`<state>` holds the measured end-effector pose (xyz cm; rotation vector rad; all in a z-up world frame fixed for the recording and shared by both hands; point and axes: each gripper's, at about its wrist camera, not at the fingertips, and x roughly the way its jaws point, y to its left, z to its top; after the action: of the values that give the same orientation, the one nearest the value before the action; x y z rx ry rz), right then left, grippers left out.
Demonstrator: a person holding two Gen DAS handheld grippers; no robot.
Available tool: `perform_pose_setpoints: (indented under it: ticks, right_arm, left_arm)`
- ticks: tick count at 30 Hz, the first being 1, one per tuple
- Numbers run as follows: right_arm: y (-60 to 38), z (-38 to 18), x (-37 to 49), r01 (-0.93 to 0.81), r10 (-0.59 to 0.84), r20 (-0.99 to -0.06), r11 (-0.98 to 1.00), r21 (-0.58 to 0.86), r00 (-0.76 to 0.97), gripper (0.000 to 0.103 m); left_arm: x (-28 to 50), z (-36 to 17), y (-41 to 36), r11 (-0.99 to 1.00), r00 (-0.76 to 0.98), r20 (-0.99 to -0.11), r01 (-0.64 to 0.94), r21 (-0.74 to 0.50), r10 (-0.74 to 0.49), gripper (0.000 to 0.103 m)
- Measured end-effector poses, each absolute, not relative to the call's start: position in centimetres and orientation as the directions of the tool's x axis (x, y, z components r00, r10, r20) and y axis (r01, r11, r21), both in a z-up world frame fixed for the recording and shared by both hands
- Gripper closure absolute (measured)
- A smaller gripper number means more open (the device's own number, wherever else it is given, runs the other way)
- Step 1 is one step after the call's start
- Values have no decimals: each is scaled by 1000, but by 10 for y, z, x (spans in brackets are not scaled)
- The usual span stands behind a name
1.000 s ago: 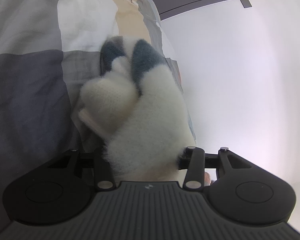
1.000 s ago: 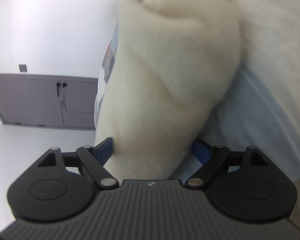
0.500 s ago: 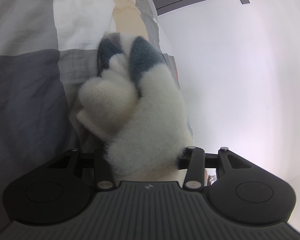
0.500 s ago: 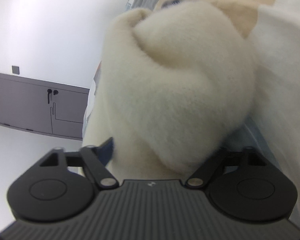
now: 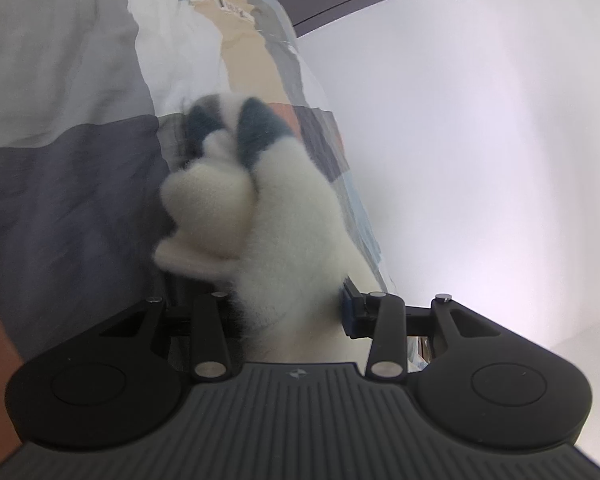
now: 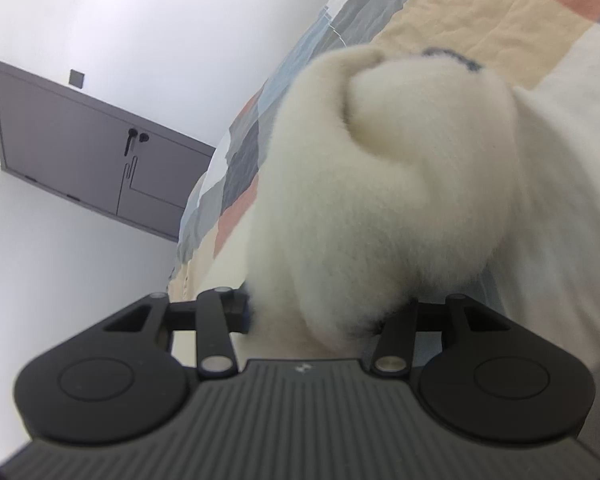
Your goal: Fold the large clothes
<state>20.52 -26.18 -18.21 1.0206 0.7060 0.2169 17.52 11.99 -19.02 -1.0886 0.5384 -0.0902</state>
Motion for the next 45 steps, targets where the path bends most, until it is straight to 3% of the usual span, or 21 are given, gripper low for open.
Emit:
perform_pose_setpoints:
  ticks: [16, 23, 30, 37, 45]
  right_arm:
    - [-328, -106, 165, -21, 500, -306, 547, 837, 810, 55]
    - [-396, -64, 176, -62, 457, -218, 522, 851, 862, 55]
    - [-473, -38, 203, -36, 365, -190, 530, 847, 912, 55]
    - [-525, -52, 261, -1, 321, -194, 521, 854, 927, 55]
    - [-546, -125, 308, 74, 298, -250, 497, 864, 921, 55]
  left_arm:
    - [179, -135, 76, 480, 867, -252, -17, -877, -430, 63]
    - [236, -86, 9, 503, 843, -198, 96, -859, -500, 63]
    - [326, -50, -75, 526, 778, -226, 154, -837, -587, 63]
    - [409, -52, -136, 548, 739, -271, 155, -822, -616, 63]
    - [469, -117, -159, 601, 704, -349, 138, -787, -619, 63]
